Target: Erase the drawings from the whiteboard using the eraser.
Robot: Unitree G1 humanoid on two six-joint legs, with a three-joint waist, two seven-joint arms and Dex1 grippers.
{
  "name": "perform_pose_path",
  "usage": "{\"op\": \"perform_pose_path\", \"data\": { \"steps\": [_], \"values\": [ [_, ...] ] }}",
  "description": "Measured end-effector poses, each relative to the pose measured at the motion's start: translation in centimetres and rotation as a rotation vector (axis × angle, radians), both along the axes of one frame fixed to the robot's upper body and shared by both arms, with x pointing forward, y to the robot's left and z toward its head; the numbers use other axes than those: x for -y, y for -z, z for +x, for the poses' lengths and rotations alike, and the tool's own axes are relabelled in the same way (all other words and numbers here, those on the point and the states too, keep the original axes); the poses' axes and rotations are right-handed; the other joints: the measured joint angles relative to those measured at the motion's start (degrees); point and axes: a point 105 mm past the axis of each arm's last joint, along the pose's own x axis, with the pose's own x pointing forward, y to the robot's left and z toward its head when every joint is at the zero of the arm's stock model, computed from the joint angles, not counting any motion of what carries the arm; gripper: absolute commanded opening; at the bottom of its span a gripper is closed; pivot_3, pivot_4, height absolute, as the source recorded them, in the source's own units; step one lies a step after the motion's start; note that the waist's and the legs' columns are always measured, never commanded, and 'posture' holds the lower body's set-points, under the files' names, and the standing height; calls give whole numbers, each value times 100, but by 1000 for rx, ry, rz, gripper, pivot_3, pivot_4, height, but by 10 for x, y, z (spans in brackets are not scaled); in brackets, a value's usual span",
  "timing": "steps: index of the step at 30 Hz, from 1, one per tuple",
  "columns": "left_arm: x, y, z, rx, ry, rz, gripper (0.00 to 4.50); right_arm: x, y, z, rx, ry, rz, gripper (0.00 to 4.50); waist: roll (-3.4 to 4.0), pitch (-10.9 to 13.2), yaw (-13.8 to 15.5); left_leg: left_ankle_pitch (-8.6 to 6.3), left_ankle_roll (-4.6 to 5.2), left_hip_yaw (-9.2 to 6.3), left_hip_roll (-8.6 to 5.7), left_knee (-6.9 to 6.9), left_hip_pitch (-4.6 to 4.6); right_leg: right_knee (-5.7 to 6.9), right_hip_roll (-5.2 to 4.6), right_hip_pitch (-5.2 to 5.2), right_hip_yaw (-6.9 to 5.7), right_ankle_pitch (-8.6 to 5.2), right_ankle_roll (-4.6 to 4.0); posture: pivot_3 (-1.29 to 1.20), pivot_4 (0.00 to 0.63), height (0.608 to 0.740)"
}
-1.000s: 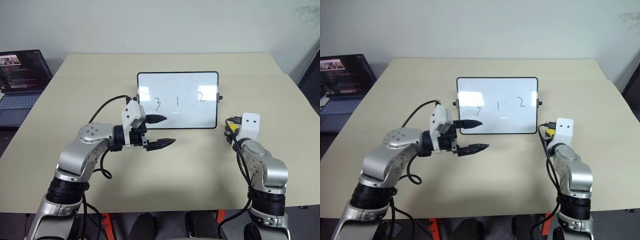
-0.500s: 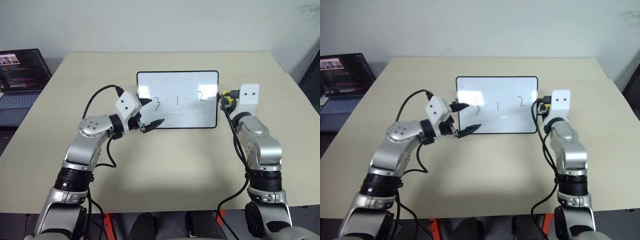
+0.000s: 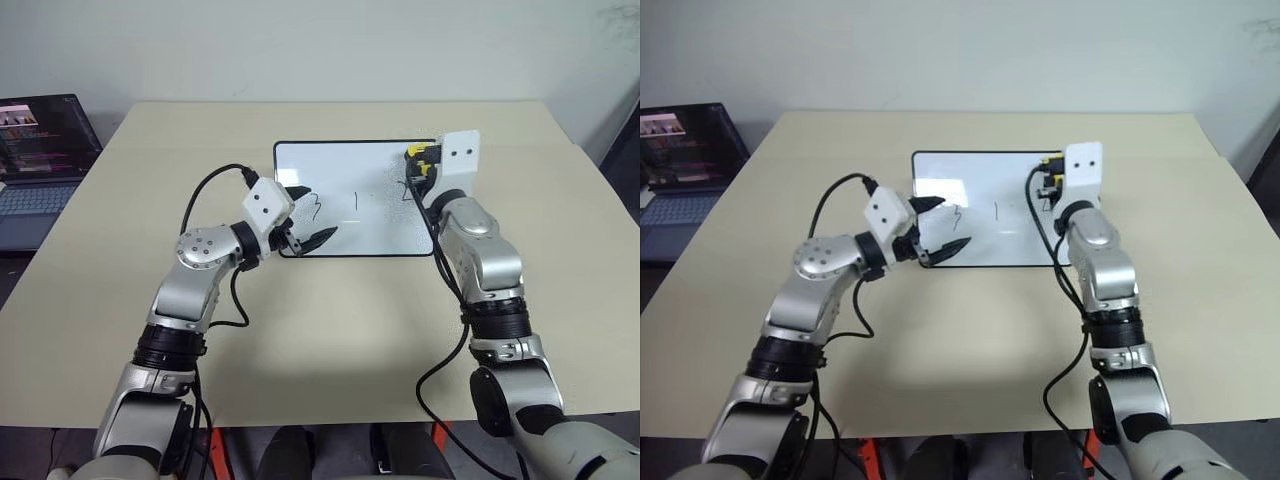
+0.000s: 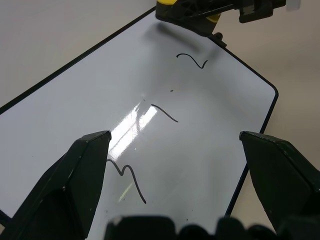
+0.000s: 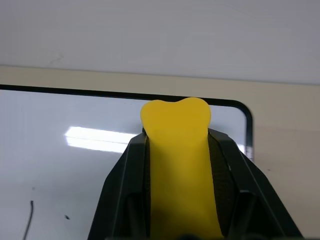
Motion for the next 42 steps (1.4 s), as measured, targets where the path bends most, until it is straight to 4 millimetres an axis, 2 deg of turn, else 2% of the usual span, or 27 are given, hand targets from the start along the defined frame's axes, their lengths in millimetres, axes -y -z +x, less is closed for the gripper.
{"op": "perform_pose_path", "data": {
  "steps": [6, 11, 26, 42],
  "values": [
    [5, 3, 0, -9, 14, -5, 4500, -11, -4, 3, 23, -24, 7, 1203, 0, 0, -1, 0, 0, 0, 0, 3, -1, 1, -1, 0, 0, 0, 0, 0, 150, 740],
    [7, -2, 0, 5, 19, -5, 4500, -14, 6, 6, 1, -28, 13, 1203, 0, 0, -1, 1, -1, 0, 0, 4, 0, 3, -1, 0, 0, 0, 0, 0, 150, 740],
    [15, -5, -2, 8, 57, 9, 4500, -9, 17, 9, -36, 3, -34, 1203, 0, -2, -3, 1, -1, 1, 0, 9, 1, 9, -1, 0, 1, 1, -1, 0, 150, 740],
    [20, -4, -5, -16, 67, 8, 4500, -5, 32, 0, -64, 8, -72, 1203, -2, -6, 0, 1, 0, 0, -2, 23, 4, 33, -1, 1, 2, 1, -1, 0, 150, 740]
  ]
}}
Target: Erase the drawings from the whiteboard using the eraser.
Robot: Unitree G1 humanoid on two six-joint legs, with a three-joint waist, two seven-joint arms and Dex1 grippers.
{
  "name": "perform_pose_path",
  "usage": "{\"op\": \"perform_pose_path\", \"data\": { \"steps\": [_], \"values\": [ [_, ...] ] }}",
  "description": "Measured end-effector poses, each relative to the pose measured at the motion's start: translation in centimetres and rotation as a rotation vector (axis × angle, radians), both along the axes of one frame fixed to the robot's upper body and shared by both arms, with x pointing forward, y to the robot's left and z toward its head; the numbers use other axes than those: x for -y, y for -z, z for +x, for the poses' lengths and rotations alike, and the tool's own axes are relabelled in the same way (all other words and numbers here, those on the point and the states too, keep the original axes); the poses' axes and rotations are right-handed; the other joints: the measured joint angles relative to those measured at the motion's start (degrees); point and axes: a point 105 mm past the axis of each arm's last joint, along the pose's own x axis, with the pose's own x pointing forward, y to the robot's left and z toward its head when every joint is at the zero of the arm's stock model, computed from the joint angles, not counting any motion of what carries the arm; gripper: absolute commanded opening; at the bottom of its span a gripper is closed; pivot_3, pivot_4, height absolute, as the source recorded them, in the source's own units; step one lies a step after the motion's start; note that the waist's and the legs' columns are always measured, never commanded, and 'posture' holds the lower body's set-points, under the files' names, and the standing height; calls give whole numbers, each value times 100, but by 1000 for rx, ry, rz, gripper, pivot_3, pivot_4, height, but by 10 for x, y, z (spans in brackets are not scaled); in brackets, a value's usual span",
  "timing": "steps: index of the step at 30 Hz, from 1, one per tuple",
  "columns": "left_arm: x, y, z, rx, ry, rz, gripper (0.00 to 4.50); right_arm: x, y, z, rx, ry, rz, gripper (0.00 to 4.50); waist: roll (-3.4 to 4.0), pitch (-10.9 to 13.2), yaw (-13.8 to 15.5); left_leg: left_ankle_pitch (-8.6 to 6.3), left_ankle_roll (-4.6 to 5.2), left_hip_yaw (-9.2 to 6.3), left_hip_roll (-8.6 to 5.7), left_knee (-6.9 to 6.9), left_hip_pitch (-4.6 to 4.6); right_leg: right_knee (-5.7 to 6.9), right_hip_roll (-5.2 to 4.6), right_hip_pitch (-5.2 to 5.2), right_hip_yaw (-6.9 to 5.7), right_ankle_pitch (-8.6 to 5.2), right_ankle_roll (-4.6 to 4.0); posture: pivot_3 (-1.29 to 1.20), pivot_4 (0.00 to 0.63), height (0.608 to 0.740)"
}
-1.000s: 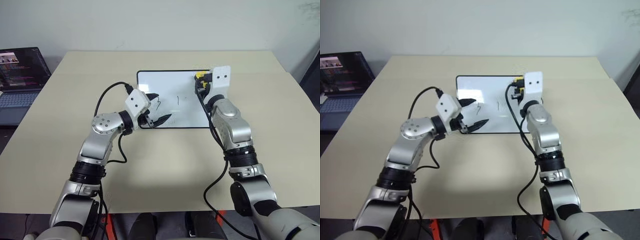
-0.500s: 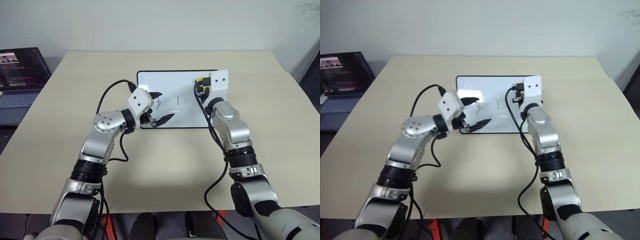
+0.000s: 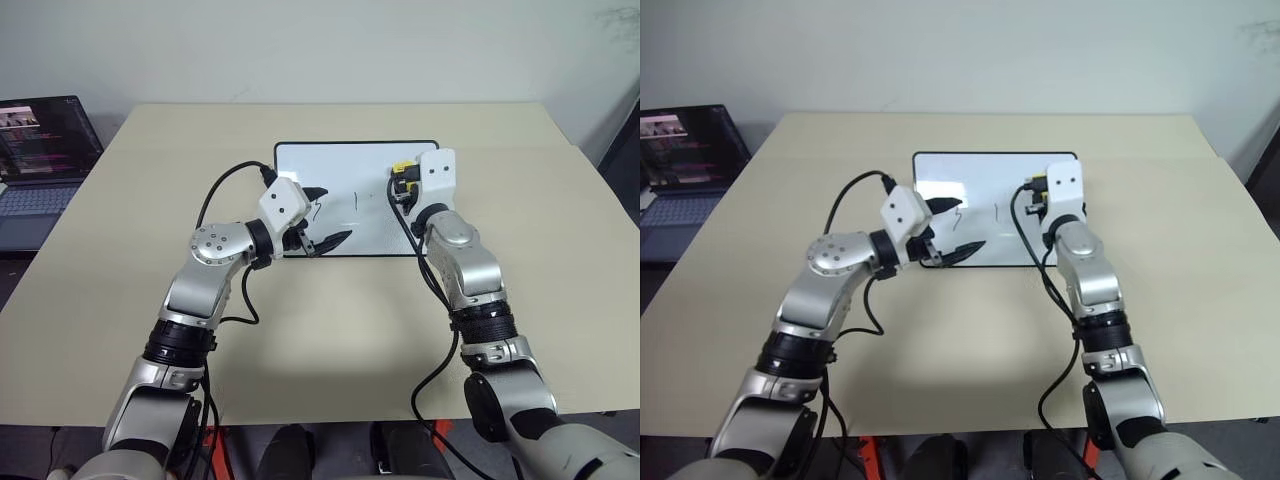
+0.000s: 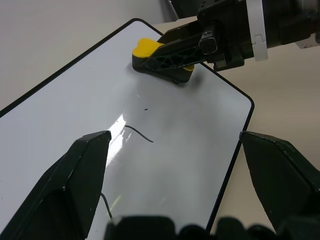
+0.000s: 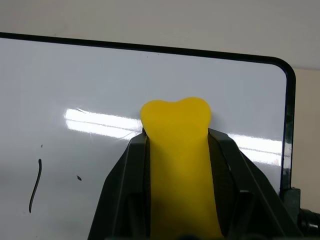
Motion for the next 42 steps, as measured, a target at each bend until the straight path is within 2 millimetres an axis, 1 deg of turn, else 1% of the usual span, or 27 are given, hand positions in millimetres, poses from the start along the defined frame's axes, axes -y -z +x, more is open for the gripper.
{"op": "perform_pose_path", "data": {
  "steps": [5, 13, 17, 22, 28, 31, 35, 37, 40, 42],
  "values": [
    [3, -1, -2, 3, 11, 1, 4500, 5, 8, -5, -20, 7, -8, 1203, -1, -2, 1, -1, 1, -2, -1, 13, 1, 13, 0, 1, -1, 0, 0, 0, 150, 740],
    [5, 0, -2, -9, 11, -3, 4500, 13, 35, -23, -90, 18, -15, 1203, -4, -4, 3, -2, 3, -6, -4, 52, 4, 46, 0, 9, 0, 0, 1, 0, 150, 740],
    [5, 1, -2, -10, 14, -4, 4500, 17, 47, -30, -134, 28, -14, 1203, -4, -4, 2, -2, 4, -6, -5, 56, 36, 54, 1, 36, 1, 0, 2, 0, 150, 740],
    [9, 2, -3, -12, 25, -6, 4500, 20, 51, -35, -153, 33, -18, 1203, -5, -4, 1, -2, 4, -4, -5, 56, 39, 57, 5, 38, 3, 0, 2, 0, 150, 740],
    [9, 4, -1, -19, 24, -5, 4500, 22, 49, -37, -158, 36, -26, 1203, -5, -4, 2, -2, 5, -6, -5, 55, 36, 53, 4, 37, 2, 0, 2, 0, 150, 740],
    [9, 3, -2, -10, 28, -6, 4500, 21, 42, -35, -143, 32, -23, 1203, -4, -3, -1, -2, 4, -5, -5, 54, 33, 53, 4, 32, 3, 0, 2, 0, 150, 740],
    [11, 4, -2, -8, 36, 1, 4500, 11, 12, -27, -62, 10, -15, 1203, -3, -2, -9, -2, 5, -7, -3, 50, 30, 51, 6, 28, 0, 0, 1, 0, 150, 740],
    [12, 4, -2, -7, 38, 0, 4500, 2, -4, -23, -22, -10, -3, 1203, -2, -1, -8, -2, 4, -8, -2, 50, 26, 49, 6, 24, 0, -1, 1, 0, 150, 740],
    [13, 3, -2, -5, 42, -1, 4500, -7, -19, -16, 19, -31, 6, 1203, -2, -1, -3, -2, 5, -8, -3, 49, 23, 43, 6, 24, 0, 0, 1, 0, 150, 740],
    [14, 3, -2, -5, 43, -3, 4500, -13, -23, -11, 30, -42, 9, 1203, -2, -1, -2, -2, 5, -9, -3, 49, 20, 39, 4, 24, -1, 0, 1, 0, 150, 740]
  ]
}}
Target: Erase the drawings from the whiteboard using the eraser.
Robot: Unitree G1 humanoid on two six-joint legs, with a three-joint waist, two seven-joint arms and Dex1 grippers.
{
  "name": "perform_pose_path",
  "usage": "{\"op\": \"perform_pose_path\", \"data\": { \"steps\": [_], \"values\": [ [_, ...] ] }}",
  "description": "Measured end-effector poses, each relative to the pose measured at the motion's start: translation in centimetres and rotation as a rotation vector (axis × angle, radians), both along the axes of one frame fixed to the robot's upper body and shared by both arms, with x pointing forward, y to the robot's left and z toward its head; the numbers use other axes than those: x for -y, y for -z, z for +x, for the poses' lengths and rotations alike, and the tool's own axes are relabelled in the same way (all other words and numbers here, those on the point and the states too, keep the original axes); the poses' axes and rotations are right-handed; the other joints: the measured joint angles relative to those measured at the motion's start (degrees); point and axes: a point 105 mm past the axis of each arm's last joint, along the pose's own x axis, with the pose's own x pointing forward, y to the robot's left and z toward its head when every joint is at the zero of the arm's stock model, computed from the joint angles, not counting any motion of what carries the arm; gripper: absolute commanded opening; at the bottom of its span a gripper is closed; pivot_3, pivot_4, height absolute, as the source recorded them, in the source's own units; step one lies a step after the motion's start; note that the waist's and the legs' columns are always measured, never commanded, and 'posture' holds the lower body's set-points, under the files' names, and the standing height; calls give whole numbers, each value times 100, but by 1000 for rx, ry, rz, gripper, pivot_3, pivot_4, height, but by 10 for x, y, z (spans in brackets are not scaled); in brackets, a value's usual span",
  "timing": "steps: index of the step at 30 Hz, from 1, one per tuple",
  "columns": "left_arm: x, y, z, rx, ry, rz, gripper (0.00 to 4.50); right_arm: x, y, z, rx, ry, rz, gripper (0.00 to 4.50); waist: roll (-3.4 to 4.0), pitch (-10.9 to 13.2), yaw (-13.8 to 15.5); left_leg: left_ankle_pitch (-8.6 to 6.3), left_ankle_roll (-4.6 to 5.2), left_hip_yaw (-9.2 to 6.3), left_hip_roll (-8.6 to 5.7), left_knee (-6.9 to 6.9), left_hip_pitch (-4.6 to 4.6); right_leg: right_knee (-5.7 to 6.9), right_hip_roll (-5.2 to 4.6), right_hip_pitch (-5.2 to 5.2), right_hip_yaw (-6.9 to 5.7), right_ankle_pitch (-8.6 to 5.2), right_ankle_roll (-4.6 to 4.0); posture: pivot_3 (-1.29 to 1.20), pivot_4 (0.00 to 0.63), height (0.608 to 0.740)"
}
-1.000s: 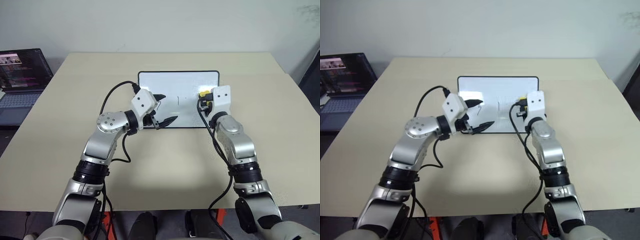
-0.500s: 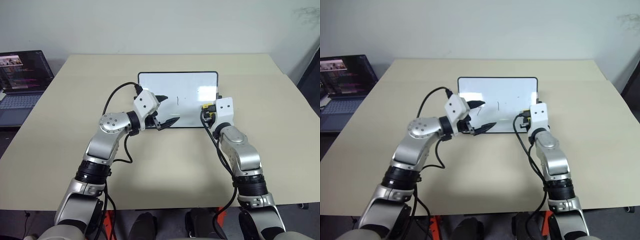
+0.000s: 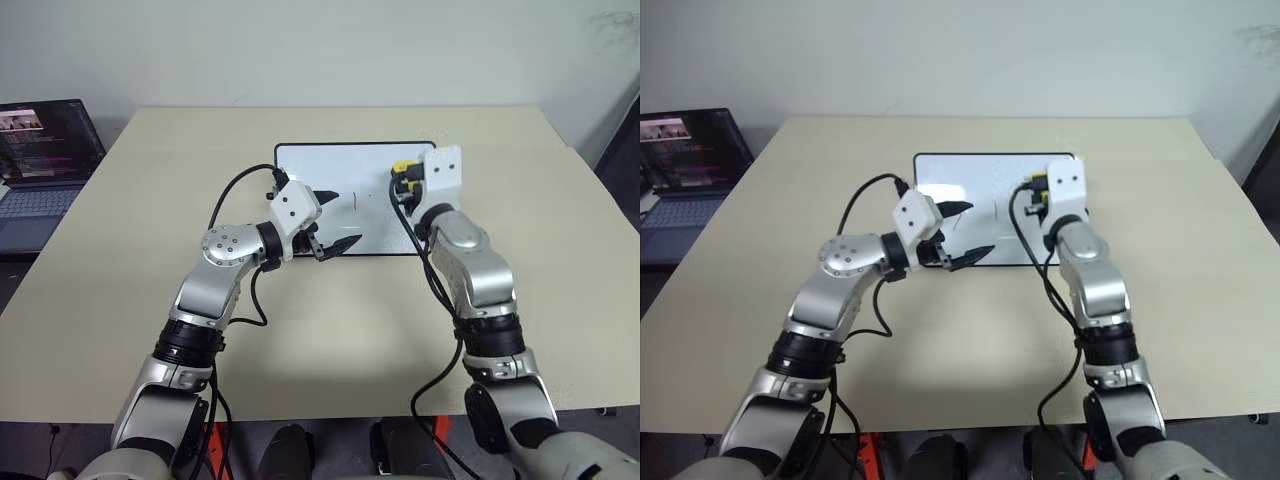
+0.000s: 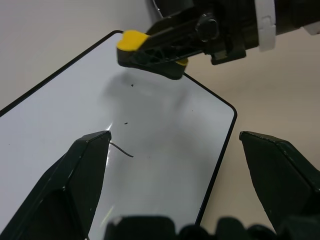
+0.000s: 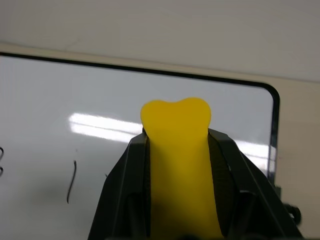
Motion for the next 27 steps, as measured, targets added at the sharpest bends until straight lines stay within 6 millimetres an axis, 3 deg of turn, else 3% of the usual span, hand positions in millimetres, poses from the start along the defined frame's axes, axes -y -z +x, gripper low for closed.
{"op": "perform_pose_path", "data": {
  "steps": [5, 12, 23, 27],
  "values": [
    [1, 0, 0, 0, 2, -2, 4500, -4, 9, 14, -22, -4, -13, 1203, 0, 0, -1, 0, 0, 0, 0, -1, -7, -4, -1, -3, -1, 0, 0, 0, 150, 740],
    [2, -2, -2, 8, 5, -2, 4500, 7, 18, 21, -32, 23, -61, 1203, 0, 0, 0, 0, 1, -1, -1, -1, -16, -8, -4, -8, -2, 1, 0, 0, 150, 740],
    [2, -4, -2, 8, -3, -2, 4500, 13, 51, -7, -122, 17, -121, 1203, -1, -1, 5, 0, 1, -3, -2, 3, -11, 5, -4, -7, -2, 1, 0, 0, 150, 740],
    [2, -5, -2, 8, -4, -2, 4500, 24, 62, -17, -161, 21, -152, 1203, -2, -1, 6, 0, 1, -5, -3, 5, -8, 6, -4, -4, -3, 0, 0, 0, 150, 740]
  ]
}}
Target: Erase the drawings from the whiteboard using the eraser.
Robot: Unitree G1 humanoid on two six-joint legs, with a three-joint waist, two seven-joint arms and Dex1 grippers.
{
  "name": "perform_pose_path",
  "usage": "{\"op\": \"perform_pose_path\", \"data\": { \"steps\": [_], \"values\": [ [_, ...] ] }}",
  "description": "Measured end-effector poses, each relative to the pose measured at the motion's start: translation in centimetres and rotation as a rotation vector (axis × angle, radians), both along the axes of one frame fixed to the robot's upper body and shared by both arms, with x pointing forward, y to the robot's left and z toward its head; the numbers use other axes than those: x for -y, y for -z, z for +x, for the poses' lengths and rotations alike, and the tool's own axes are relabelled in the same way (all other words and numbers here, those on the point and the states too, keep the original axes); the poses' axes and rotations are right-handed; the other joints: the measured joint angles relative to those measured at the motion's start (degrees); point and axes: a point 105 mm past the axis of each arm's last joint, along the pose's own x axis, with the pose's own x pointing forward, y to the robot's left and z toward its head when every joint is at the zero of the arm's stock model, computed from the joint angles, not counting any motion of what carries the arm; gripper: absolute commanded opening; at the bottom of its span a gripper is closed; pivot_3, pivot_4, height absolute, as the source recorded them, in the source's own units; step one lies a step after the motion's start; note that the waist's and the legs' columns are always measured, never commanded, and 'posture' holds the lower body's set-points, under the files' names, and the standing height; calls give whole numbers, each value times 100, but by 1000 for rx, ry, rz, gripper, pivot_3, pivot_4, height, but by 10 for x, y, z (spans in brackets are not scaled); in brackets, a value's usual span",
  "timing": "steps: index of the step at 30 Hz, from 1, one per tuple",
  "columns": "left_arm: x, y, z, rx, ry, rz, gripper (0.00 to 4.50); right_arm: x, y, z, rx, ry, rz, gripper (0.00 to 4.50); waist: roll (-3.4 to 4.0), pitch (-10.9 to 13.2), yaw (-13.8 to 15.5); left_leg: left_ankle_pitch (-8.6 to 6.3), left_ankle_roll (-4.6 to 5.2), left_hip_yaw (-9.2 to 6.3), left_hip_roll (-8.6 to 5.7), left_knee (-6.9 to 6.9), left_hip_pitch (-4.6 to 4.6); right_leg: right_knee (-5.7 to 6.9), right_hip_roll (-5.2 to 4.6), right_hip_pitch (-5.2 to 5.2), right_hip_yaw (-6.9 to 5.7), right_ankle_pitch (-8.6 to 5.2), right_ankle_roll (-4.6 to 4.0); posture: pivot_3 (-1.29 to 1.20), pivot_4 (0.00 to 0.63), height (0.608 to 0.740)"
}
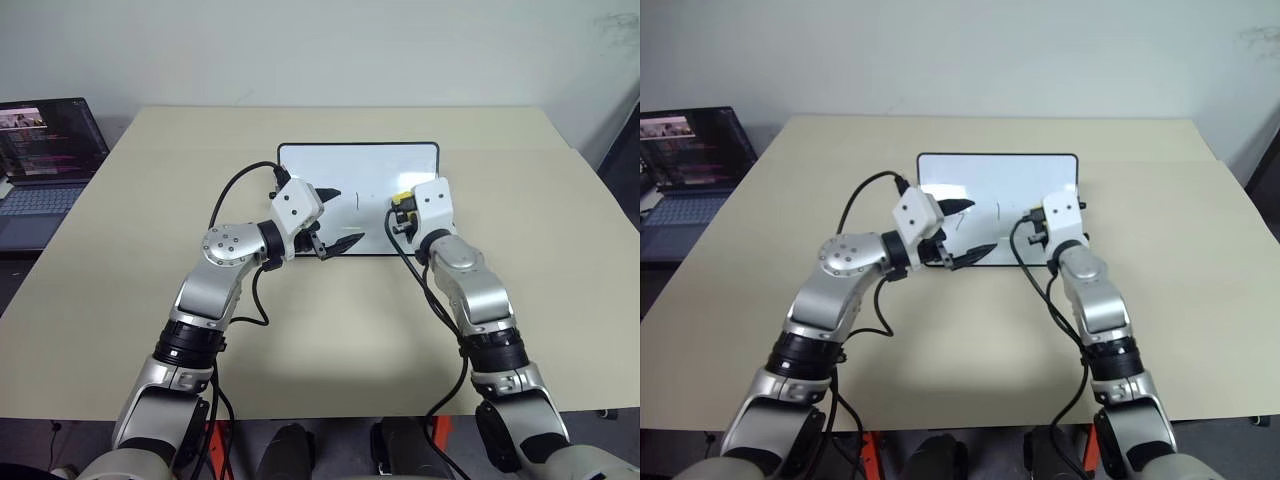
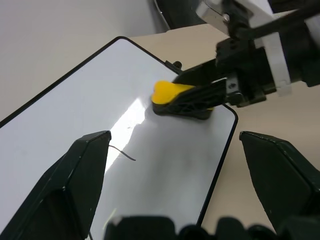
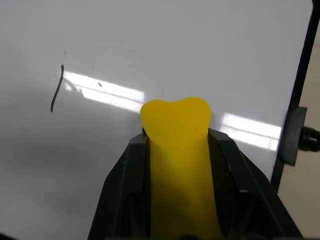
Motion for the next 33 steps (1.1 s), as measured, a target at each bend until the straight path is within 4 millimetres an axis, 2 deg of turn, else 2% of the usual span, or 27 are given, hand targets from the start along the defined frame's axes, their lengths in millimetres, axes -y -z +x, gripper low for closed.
{"op": "perform_pose_path", "data": {
  "steps": [8, 14, 22, 25, 33],
  "values": [
    [0, 0, 0, 0, 0, 0, 4500, 10, 2, -5, -13, 23, 20, 1203, 0, 0, 0, 0, 0, 0, -1, 1, 4, 0, 0, 4, 0, 0, 0, 0, 150, 740],
    [0, 0, 0, 0, 0, 0, 4500, 11, -10, -8, 19, 28, 97, 1203, 1, 1, 1, 0, 0, -2, 1, -5, -4, -15, 0, 1, -2, 0, 0, 0, 150, 740],
    [1, -2, 1, 4, 5, 1, 4500, 13, -17, -22, 55, -10, 188, 1203, 1, 1, 6, -1, 1, -6, 0, -7, -11, -27, 0, 1, -7, 0, 1, 0, 150, 740],
    [2, -2, 1, 4, 6, -1, 4500, 15, -10, -23, 37, -1, 187, 1203, 2, 2, 5, -1, 1, -6, 0, -7, -11, -27, 0, 1, -6, 0, 1, 0, 150, 740],
    [2, -2, 1, 4, 5, -3, 4500, 17, -7, -21, 29, 2, 180, 1203, 2, 2, 2, -1, 1, -5, 0, -7, -11, -28, 1, 1, -6, 0, 1, 0, 150, 740]
  ]
}}
